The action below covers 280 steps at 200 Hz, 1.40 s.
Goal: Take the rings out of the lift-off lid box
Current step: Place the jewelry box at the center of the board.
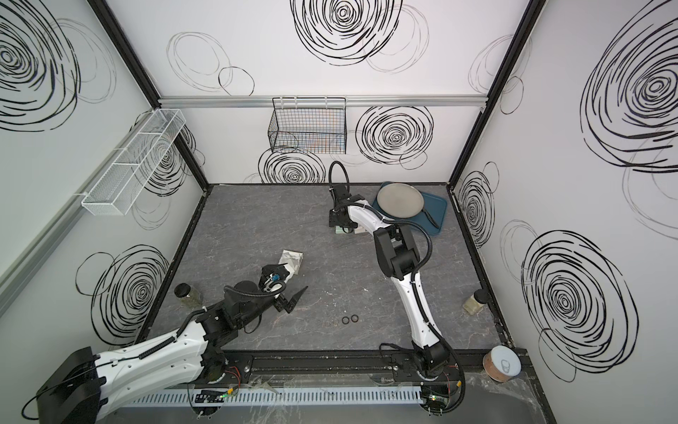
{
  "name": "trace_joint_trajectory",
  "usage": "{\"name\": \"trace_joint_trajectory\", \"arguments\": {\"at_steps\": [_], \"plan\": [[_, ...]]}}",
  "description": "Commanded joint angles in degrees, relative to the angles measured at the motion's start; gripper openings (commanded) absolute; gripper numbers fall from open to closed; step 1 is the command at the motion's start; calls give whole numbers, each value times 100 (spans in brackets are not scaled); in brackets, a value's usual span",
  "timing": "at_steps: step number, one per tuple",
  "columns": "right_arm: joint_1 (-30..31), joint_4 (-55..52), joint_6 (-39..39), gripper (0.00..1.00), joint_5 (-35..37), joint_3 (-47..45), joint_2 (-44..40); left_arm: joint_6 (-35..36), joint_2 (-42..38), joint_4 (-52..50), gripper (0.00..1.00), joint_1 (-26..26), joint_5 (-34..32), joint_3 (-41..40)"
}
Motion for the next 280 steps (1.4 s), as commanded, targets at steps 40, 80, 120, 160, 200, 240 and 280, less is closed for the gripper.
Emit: {"name": "trace_joint_trajectory", "arguments": {"at_steps": [40,80,120,160,200,240,280], "plan": [[77,-277,-121,91,33,161,-407,97,-2,307,99,48,44,23],[191,-257,-221,100,-19,43,-696,100,-65,290,100,60,25,25],[257,-54,-265,100,-145,-370,-1019,102,-104,291,99,56,11,20],[297,73,-276,100,-268,-645,-1092,97,-64,308,100,70,31,14],[298,144,-232,100,-313,-707,-937,90,-29,326,100,82,51,18],[280,180,-223,100,-362,-704,-805,91,-2,343,99,109,80,13],[280,216,-214,100,-447,-730,-686,83,-2,344,99,124,79,21]]}}
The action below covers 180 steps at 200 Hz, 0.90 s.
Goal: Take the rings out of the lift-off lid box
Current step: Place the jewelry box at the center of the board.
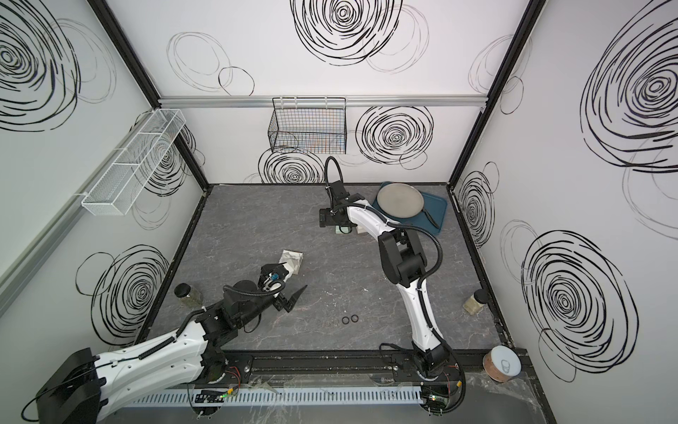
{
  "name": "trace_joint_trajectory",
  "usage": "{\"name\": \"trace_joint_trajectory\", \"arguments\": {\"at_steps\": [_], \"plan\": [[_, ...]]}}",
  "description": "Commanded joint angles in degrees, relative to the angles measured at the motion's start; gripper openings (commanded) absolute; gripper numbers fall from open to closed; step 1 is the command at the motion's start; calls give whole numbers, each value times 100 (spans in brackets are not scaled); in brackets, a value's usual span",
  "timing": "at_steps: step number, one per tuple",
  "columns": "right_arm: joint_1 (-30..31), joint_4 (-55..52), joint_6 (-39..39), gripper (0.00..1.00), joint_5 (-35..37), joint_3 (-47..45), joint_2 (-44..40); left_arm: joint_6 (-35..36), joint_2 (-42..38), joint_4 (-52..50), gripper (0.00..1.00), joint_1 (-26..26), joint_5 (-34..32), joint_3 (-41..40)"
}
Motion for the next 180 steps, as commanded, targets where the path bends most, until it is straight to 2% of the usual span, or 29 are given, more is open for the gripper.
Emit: {"name": "trace_joint_trajectory", "arguments": {"at_steps": [1,121,180], "plan": [[7,49,37,100,-79,-53,180,72,17,342,99,51,60,21],[-46,155,24,100,-204,-200,72,-109,106,80,100,54,-253,317],[-60,167,-207,100,-187,-274,-491,-486,304,-660,99,52,-776,1023]]}}
